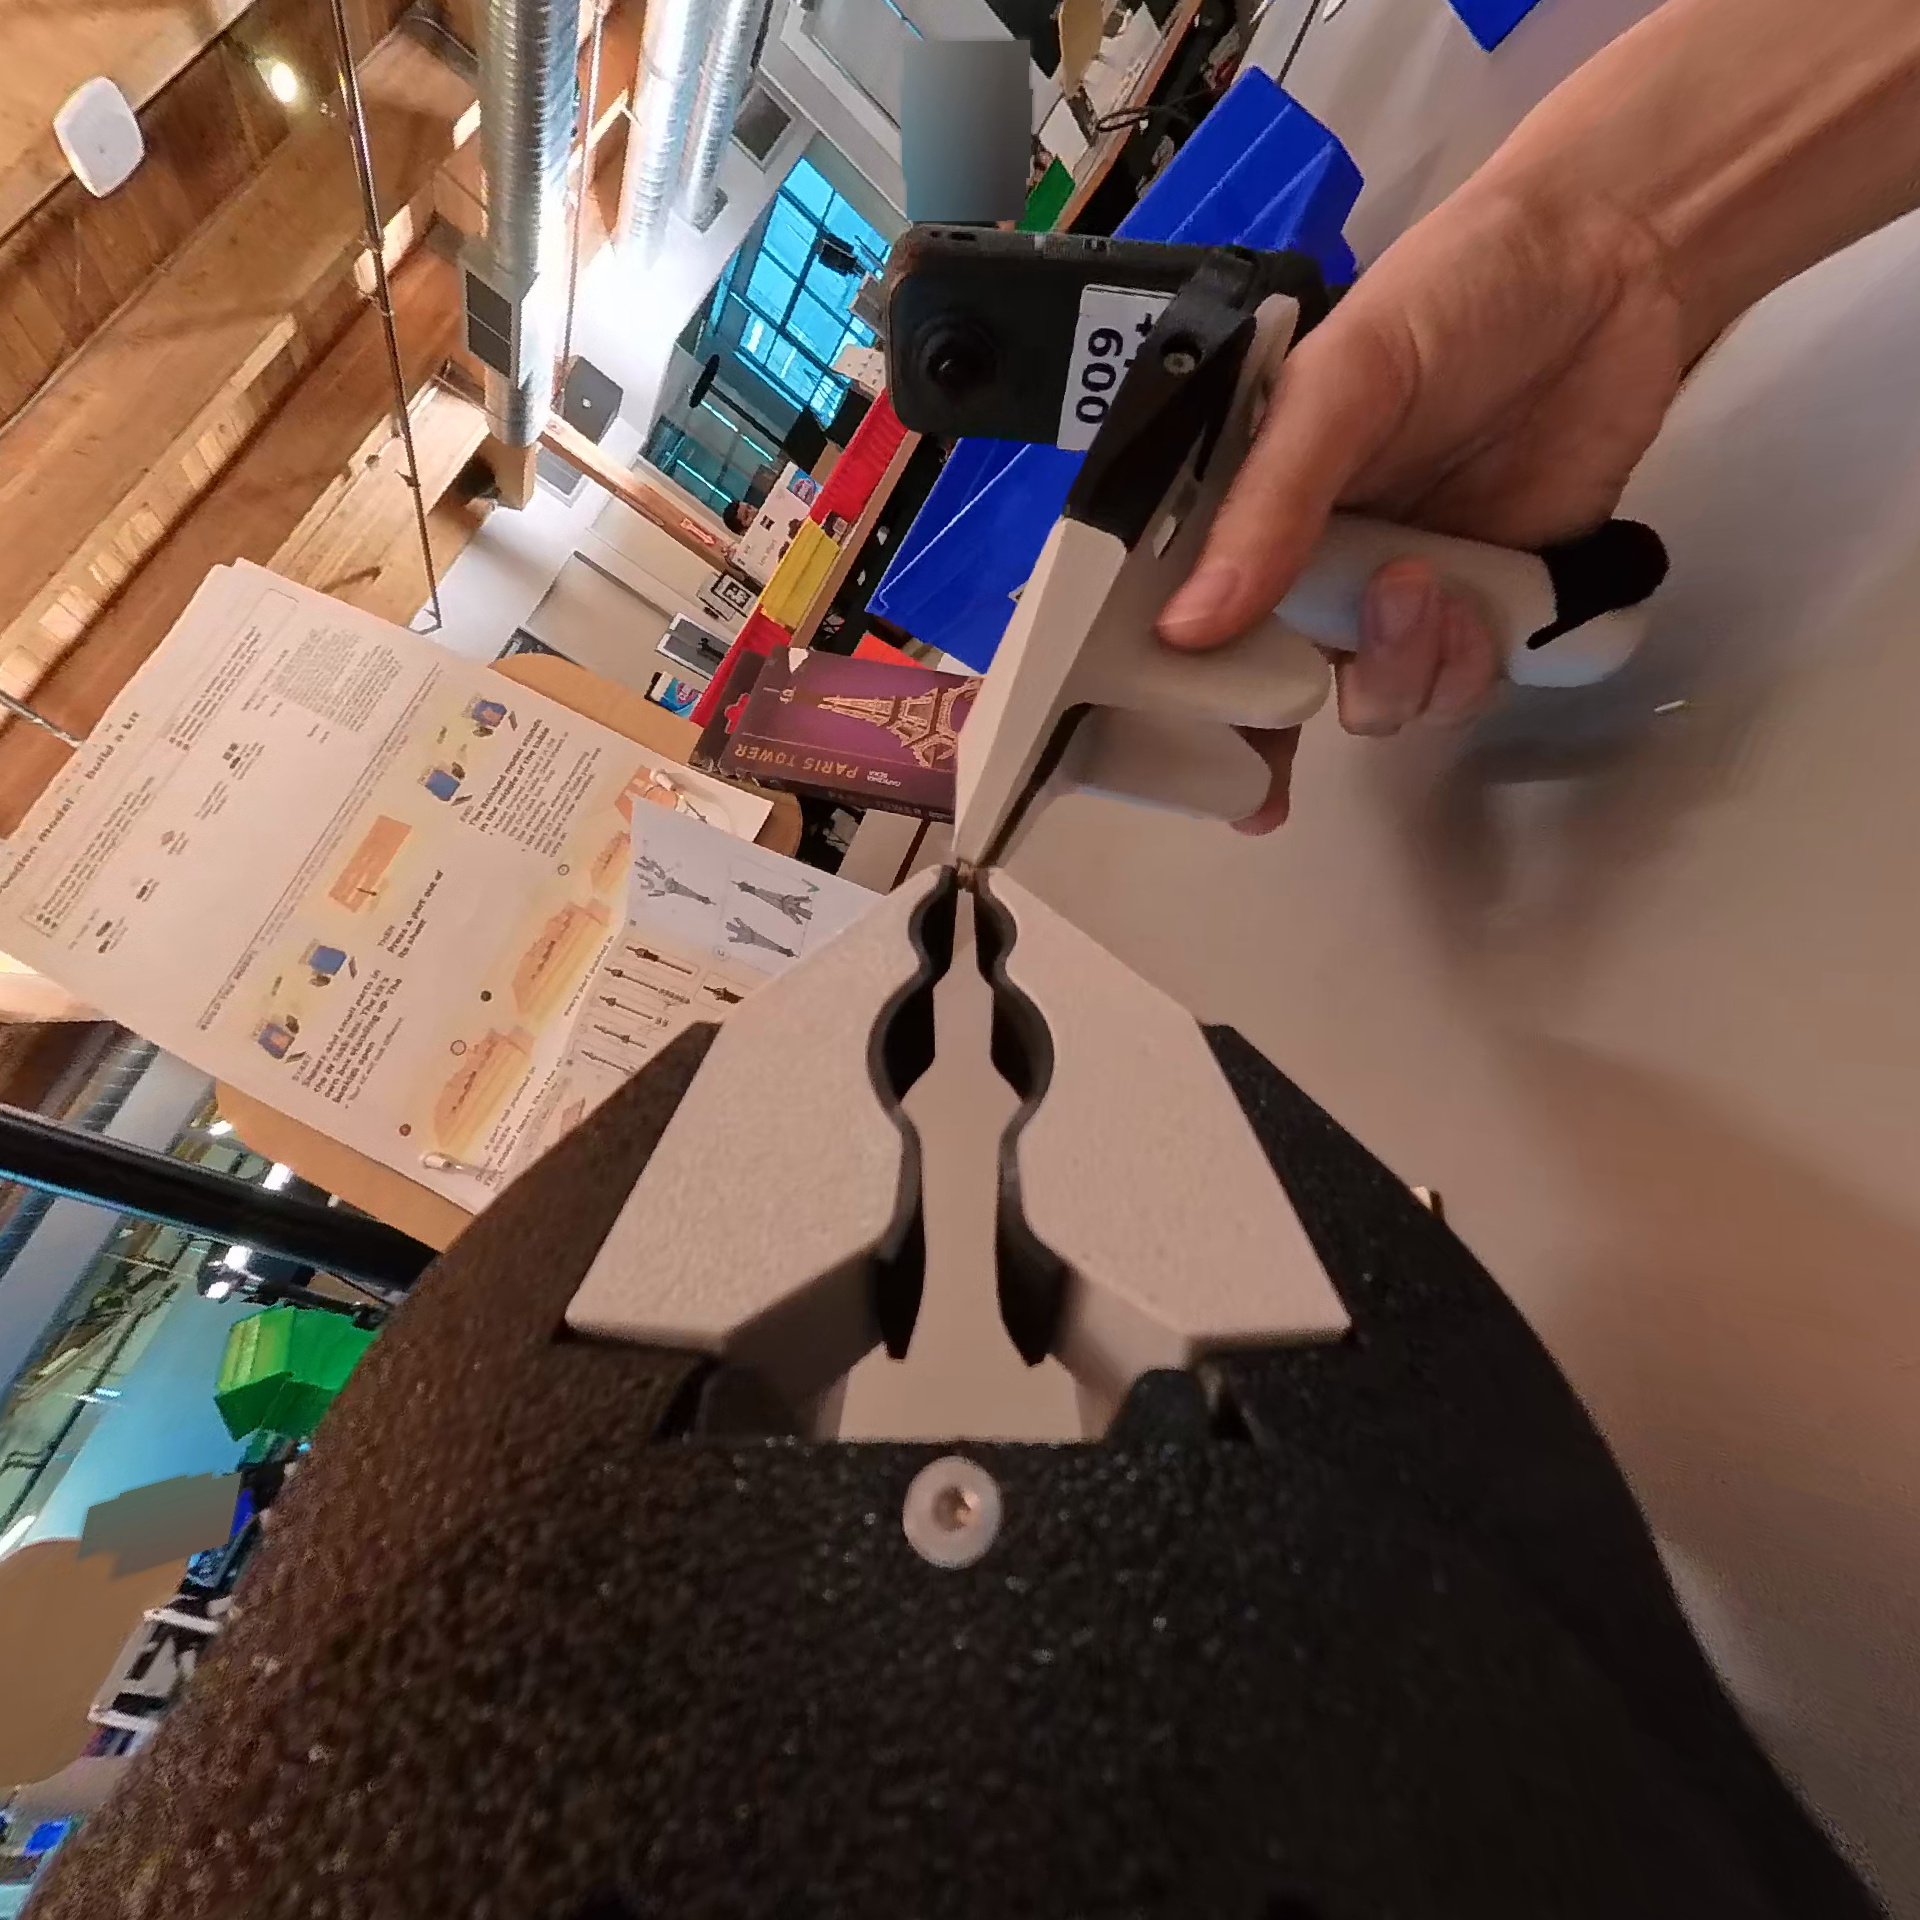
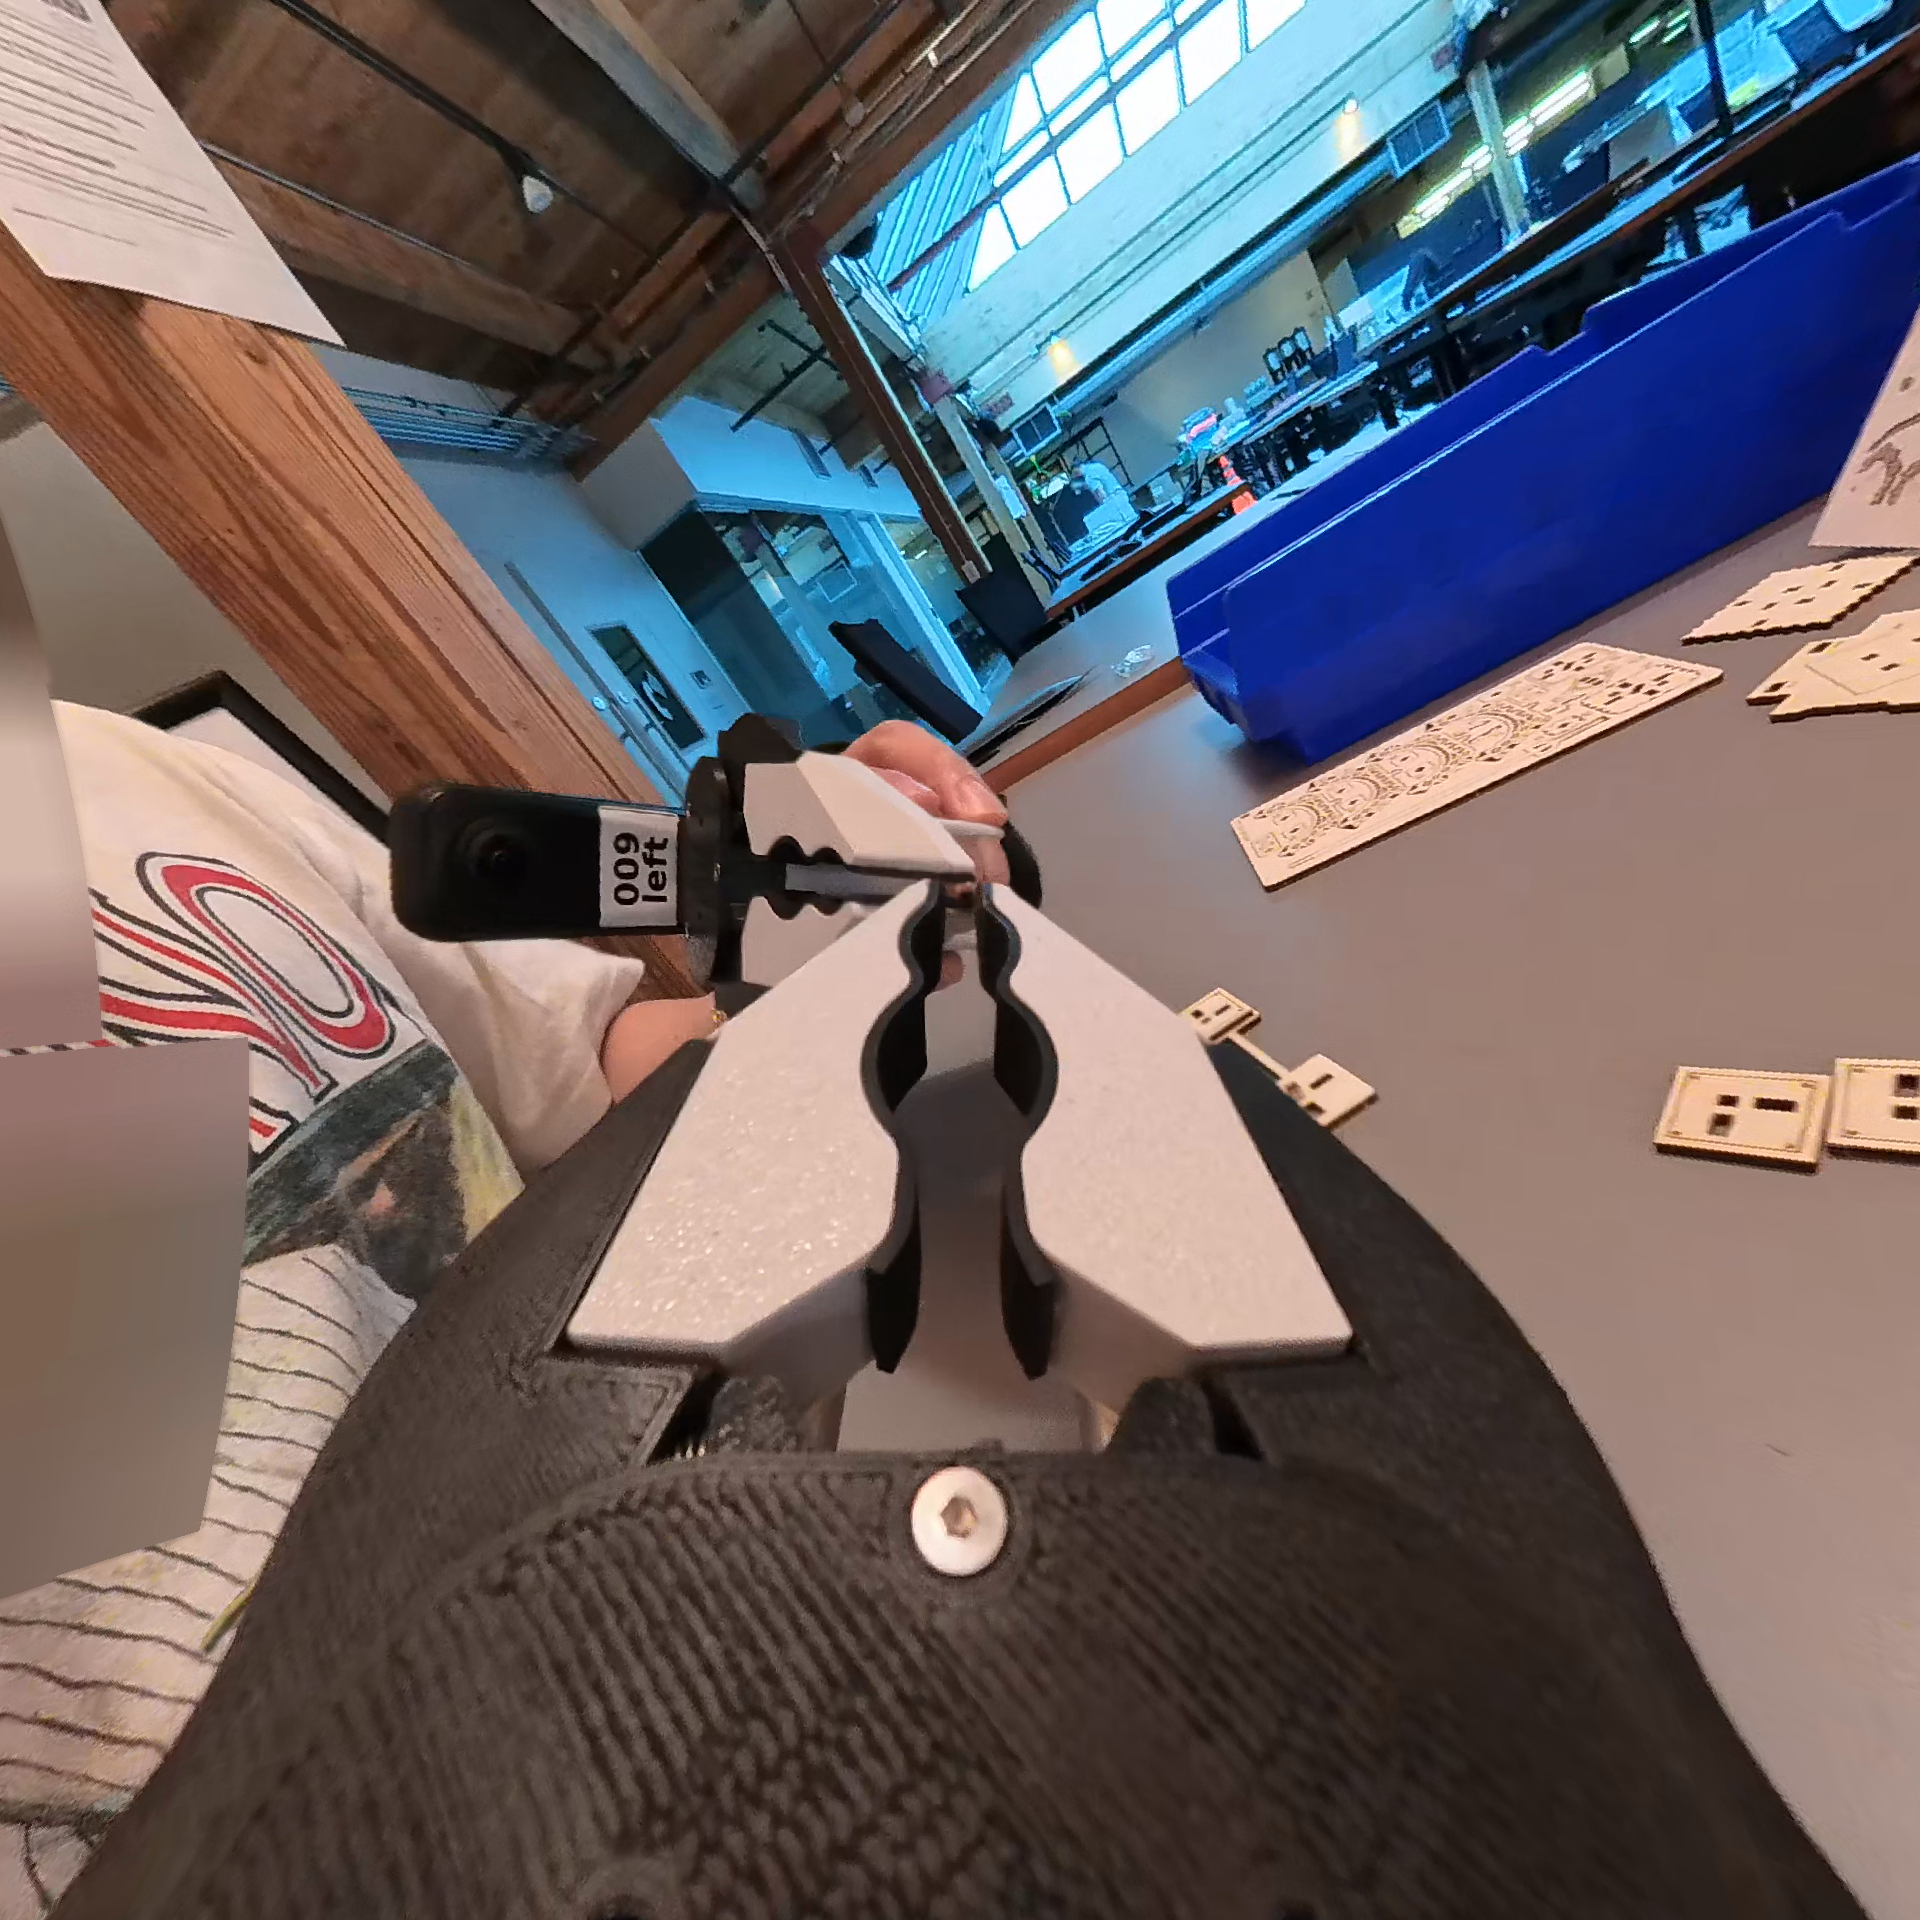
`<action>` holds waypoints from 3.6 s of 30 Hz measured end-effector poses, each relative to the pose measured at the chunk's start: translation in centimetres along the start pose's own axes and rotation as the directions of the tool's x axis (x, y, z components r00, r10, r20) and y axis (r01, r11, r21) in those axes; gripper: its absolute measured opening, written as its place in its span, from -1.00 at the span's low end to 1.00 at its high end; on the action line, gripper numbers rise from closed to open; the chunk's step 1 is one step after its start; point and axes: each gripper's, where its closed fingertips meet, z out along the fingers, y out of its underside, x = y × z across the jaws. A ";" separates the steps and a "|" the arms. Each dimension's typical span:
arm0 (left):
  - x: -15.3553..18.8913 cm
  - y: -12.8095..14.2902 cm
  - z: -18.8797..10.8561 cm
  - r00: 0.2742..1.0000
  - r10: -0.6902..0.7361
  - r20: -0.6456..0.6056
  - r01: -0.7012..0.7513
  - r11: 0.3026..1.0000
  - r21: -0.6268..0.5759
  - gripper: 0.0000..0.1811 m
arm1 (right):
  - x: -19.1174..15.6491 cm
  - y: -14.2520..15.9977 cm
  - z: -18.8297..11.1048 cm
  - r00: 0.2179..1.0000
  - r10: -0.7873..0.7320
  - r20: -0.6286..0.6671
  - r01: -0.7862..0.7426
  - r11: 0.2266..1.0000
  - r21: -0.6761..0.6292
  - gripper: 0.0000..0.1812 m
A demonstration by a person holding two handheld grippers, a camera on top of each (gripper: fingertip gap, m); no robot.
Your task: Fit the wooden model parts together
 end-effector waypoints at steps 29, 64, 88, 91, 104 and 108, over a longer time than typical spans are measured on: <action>0.2 -2.1 -2.5 0.893 -0.389 -0.226 0.400 0.916 0.002 -0.99 | -4.2 -0.5 0.7 0.919 0.220 0.326 -0.239 0.971 0.017 -0.99; -0.5 0.2 -4.9 0.456 -0.870 -0.186 0.848 0.489 -0.207 -1.00 | -3.7 0.7 1.6 0.754 -0.654 -0.058 0.657 0.753 0.042 -0.99; -0.1 -5.1 -4.9 0.991 -0.047 -0.125 0.042 0.998 -0.047 -0.99 | -7.3 0.0 1.4 0.898 0.099 0.429 -0.130 0.991 0.043 -0.99; 0.0 -4.9 -4.8 0.991 -0.050 -0.127 0.045 0.998 -0.042 -0.99 | -7.2 0.1 1.4 0.893 0.124 0.433 -0.152 0.988 0.031 -0.99; 0.0 -2.9 -5.0 0.982 -0.106 -0.157 0.081 0.984 -0.156 -1.00 | -5.5 0.7 1.9 0.950 0.076 0.304 -0.084 0.996 0.013 -0.95; -0.2 -0.4 -5.0 0.950 -0.260 -0.171 0.203 0.934 -0.293 -1.00 | -2.1 0.9 0.8 0.978 -0.191 0.084 0.194 0.980 -0.035 -0.83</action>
